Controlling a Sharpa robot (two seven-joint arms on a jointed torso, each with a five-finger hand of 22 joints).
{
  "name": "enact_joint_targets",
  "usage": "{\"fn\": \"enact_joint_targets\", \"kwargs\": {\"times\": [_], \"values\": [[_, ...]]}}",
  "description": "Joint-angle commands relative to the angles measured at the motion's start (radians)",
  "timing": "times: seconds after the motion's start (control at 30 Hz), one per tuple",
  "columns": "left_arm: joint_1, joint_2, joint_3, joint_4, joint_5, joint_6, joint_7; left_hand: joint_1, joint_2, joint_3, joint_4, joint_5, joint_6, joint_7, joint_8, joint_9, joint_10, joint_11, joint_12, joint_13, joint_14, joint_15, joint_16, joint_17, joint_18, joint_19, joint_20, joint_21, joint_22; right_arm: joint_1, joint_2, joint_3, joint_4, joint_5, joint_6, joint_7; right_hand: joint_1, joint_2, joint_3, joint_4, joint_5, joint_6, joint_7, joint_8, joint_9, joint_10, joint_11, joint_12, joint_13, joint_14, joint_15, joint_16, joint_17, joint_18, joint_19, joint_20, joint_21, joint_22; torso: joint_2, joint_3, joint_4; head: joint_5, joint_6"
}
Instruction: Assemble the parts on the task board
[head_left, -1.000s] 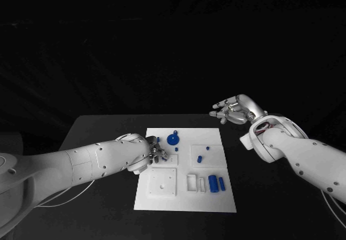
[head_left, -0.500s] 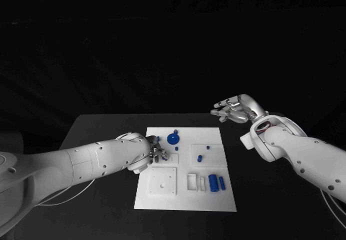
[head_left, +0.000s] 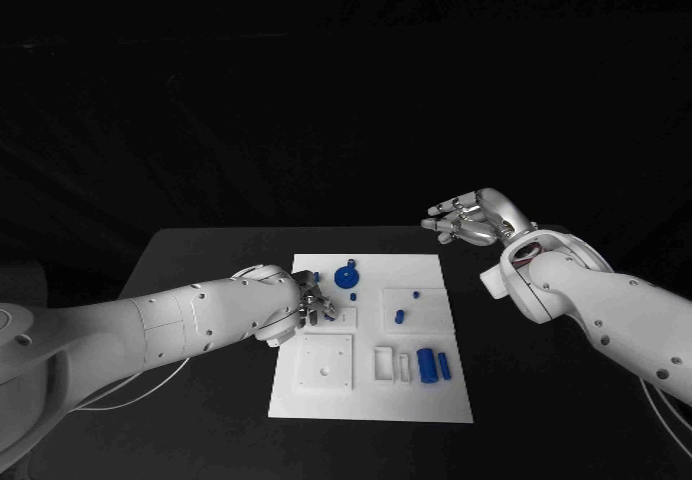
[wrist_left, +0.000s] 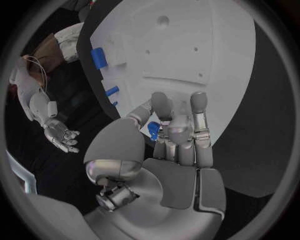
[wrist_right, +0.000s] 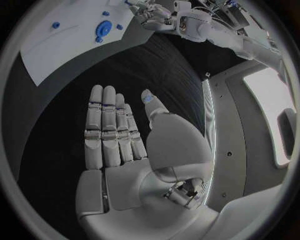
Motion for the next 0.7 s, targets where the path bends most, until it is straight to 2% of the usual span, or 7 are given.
{"fn": "enact_joint_targets", "kwargs": {"times": [0.03, 0.27, 0.53, 0.7], "values": [[-0.008, -0.001, -0.005, 0.002, -0.004, 0.034, -0.023, 0.013, 0.004, -0.003, 0.002, -0.003, 0.223, -0.125, 0.004, 0.574, 0.025, -0.015, -0.005, -0.001, -0.004, -0.003, -0.006, -0.001, -0.005, 0.004, 0.006, -0.004, 0.018, -0.001, 0.001, 0.000, 0.001, 0.005, 0.012, 0.010, 0.001, -0.005, 0.003, 0.002, 0.003, -0.008, -0.002, -0.001, -0.001, -0.003, 0.005, -0.006, -0.001, -0.002, 0.002, -0.003, -0.004, -0.009, -0.008, 0.000, 0.006, -0.003, -0.001, 0.0003, 0.0002, 0.002, 0.000], [-0.008, -0.002, -0.005, 0.005, -0.009, 0.030, -0.025, 0.014, 0.004, -0.003, 0.002, -0.003, 0.223, -0.125, 0.004, 0.572, 0.025, -0.015, -0.007, -0.002, -0.005, -0.003, -0.008, -0.003, -0.005, 0.004, 0.005, -0.005, 0.018, -0.001, 0.001, 0.000, 0.001, 0.007, 0.012, 0.009, 0.000, -0.006, 0.004, 0.003, 0.004, -0.008, -0.001, -0.001, 0.000, -0.005, 0.006, -0.008, -0.001, -0.003, 0.003, -0.003, -0.009, -0.008, -0.010, 0.001, 0.007, -0.007, 0.000, -0.0001, -0.0005, 0.002, 0.000], [-0.008, -0.007, -0.005, 0.008, -0.014, 0.027, -0.028, 0.016, 0.004, -0.004, 0.002, -0.003, 0.223, -0.125, 0.004, 0.571, 0.025, -0.015, -0.007, -0.002, -0.005, -0.003, -0.009, -0.007, -0.005, 0.005, 0.005, -0.005, 0.018, -0.001, 0.000, 0.000, 0.001, 0.010, 0.012, 0.011, 0.000, -0.006, 0.005, 0.005, 0.004, -0.007, -0.001, -0.001, 0.000, -0.009, 0.007, -0.011, -0.002, -0.007, 0.005, -0.003, -0.015, -0.008, -0.014, 0.003, 0.007, -0.011, 0.000, 0.0011, -0.0006, 0.001, -0.001], [-0.008, -0.007, -0.005, 0.009, -0.015, 0.027, -0.029, 0.016, 0.004, -0.004, 0.002, -0.003, 0.223, -0.125, 0.004, 0.571, 0.025, -0.015, -0.007, -0.002, -0.005, -0.003, -0.009, -0.007, -0.005, 0.005, 0.005, -0.005, 0.018, -0.001, 0.001, 0.000, 0.000, 0.012, 0.011, 0.013, -0.001, -0.008, 0.006, 0.006, 0.004, -0.008, 0.000, -0.001, 0.000, -0.014, 0.010, -0.014, -0.002, -0.013, 0.007, -0.004, -0.019, -0.009, -0.020, 0.005, 0.006, -0.015, 0.000, -0.0005, 0.0001, 0.002, 0.000]]}}
